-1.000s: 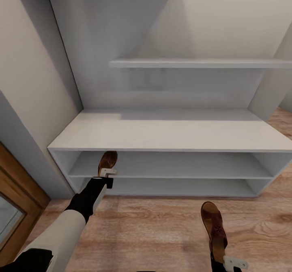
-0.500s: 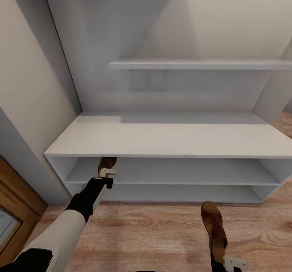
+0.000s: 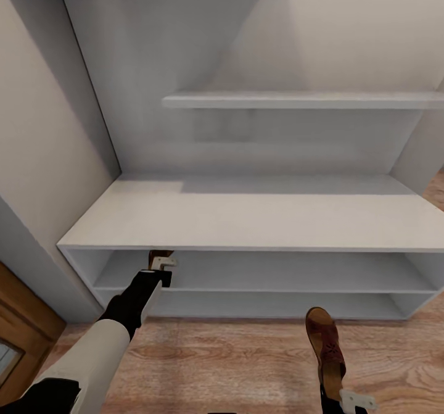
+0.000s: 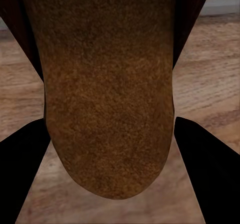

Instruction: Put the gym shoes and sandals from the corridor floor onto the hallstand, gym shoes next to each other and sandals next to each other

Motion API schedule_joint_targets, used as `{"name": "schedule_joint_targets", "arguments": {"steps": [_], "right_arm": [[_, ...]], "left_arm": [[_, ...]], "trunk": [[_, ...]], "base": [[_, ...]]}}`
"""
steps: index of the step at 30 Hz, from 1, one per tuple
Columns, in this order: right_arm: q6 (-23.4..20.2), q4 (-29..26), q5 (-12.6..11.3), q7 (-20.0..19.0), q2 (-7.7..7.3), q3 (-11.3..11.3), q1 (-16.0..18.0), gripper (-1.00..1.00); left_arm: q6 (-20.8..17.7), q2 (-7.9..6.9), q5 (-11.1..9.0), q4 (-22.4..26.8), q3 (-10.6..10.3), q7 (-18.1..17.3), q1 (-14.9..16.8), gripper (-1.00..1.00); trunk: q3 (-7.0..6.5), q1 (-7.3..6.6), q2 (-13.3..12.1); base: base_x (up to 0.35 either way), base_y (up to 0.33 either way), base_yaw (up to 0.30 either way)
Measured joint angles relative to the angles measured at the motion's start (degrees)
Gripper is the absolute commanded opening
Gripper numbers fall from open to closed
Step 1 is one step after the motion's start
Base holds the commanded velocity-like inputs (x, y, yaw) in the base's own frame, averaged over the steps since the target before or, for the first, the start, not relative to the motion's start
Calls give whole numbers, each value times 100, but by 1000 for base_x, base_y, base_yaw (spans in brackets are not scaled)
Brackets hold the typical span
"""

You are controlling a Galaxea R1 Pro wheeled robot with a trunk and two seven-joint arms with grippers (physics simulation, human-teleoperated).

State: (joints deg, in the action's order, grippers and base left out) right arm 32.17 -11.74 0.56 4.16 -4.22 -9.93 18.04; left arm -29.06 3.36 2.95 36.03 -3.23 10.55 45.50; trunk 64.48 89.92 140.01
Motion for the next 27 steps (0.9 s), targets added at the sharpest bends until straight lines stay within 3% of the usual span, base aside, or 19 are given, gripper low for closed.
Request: {"name": "schedule_joint_targets", "arguments": {"steps": [11,27], "right_arm": [[0,0,0,0,0,0,0,-100],[0,0,0,1,0,0,2,-100]], "left_arm": [[3,-2,0,-16,4,5,-1,-100],[3,-8,-6,-17,-3,2,0,-100]], "trunk": [[0,-1,0],[0,0,0]], "base": [[150,0,0],[44,0,0]]}}
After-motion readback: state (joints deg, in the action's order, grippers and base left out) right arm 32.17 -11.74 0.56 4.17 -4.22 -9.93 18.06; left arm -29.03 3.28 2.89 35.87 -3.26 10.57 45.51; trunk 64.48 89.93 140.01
